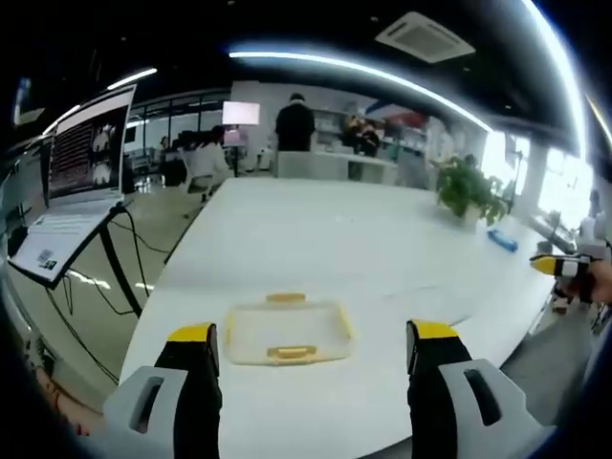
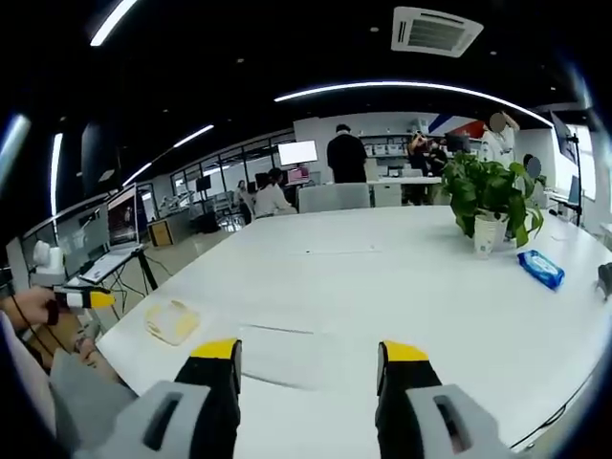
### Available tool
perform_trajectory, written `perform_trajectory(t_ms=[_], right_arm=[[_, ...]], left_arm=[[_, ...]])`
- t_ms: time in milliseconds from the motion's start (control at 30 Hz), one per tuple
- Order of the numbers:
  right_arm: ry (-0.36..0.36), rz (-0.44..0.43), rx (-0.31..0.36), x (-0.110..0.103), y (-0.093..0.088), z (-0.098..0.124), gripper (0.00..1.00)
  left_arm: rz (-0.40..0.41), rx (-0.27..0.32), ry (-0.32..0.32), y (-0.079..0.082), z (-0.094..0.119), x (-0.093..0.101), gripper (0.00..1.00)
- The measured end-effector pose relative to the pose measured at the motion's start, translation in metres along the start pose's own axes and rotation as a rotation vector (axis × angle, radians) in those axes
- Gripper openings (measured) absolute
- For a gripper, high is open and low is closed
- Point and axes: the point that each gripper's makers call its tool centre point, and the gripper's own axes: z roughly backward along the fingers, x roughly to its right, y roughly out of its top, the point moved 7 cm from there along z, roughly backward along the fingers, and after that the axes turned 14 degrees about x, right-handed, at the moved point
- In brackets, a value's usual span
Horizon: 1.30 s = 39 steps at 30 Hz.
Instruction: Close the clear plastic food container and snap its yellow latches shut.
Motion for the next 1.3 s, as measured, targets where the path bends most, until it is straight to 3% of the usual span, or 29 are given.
perform_trajectory(t_ms=[1300], right_arm=[[0.003, -0.021, -0.038, -0.0088, -0.0084, -0.003, 0.55]], left_arm=[[0.004, -0.019, -0.009, -0.001, -0.0062, -0.0039, 0.77]])
